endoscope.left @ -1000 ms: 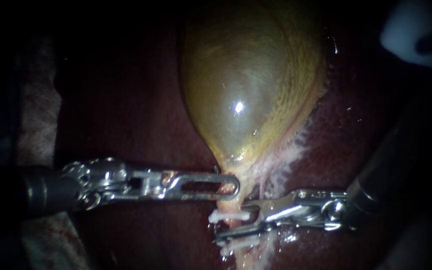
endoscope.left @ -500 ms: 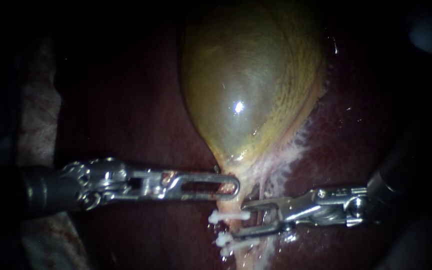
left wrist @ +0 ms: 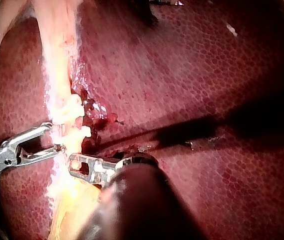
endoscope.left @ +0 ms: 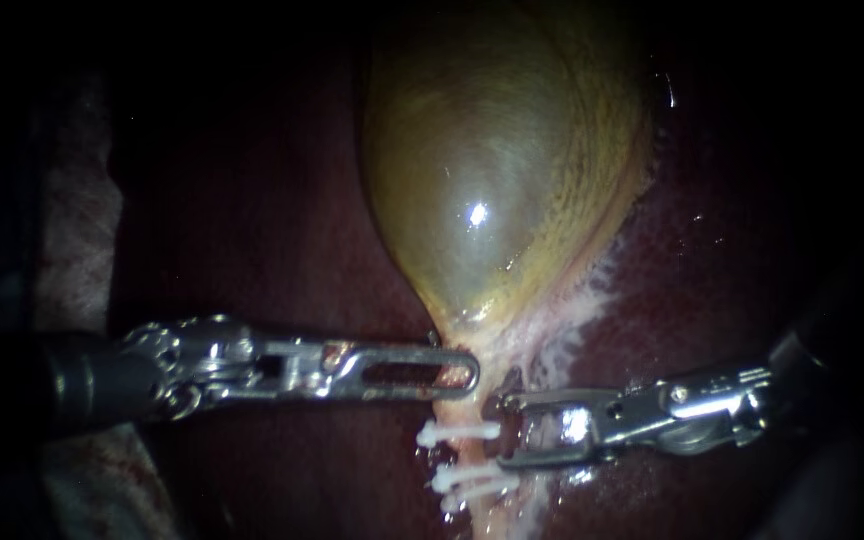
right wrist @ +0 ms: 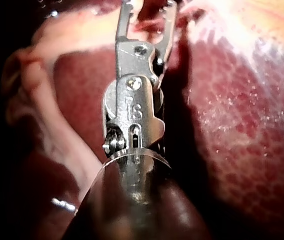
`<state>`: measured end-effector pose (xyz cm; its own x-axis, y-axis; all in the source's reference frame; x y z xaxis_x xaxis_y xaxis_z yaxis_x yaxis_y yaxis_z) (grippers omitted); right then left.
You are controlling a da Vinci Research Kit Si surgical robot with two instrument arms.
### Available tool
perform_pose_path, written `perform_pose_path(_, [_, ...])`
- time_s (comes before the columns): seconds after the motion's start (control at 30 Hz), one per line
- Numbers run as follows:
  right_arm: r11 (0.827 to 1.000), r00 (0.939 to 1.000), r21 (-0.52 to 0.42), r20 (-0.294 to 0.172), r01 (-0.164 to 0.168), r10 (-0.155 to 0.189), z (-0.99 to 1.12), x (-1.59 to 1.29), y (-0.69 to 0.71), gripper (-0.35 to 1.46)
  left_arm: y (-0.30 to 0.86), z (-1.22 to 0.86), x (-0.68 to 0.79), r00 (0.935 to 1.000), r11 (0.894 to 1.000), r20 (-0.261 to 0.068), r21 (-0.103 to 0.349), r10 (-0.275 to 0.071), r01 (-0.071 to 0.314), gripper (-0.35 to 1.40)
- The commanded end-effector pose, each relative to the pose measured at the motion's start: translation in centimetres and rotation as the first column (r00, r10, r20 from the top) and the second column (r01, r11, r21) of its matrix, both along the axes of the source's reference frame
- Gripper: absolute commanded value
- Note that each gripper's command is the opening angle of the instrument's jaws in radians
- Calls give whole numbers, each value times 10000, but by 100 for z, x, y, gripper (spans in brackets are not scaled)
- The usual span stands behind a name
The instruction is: Going back third clip left tube
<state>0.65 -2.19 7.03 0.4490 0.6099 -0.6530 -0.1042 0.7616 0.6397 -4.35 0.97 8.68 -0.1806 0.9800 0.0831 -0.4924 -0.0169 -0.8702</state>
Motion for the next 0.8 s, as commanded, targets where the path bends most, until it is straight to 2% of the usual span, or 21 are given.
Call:
perform_pose_path(0.03, [10000,10000,-23,10,-2,2,-4,-3,1,40,0,0,0,10000,10000,2,0,1,-1,-35])
perform_pose_path(0.13, [9998,9996,-85,-201,-189,187,-14,-15,5,41,0,1,0,10000,10000,3,-1,3,-3,-35])
perform_pose_path(0.23, [9988,9972,-265,-631,-417,399,-19,-31,14,39,0,2,0,10000,10000,5,-4,5,-5,-35])
perform_pose_path(0.33, [9978,9955,-454,-832,-484,445,-19,-44,16,41,0,2,0,10000,10000,4,-5,4,-4,-35])
perform_pose_path(0.57, [9906,9955,-1223,-794,-608,513,-15,-51,14,54,0,2,0,10000,10000,5,-5,5,-5,-35])
perform_pose_path(0.8, [9813,9955,-1831,-829,-600,454,-12,-58,13,58,1,2,0,10000,10000,8,-6,9,-9,-35])
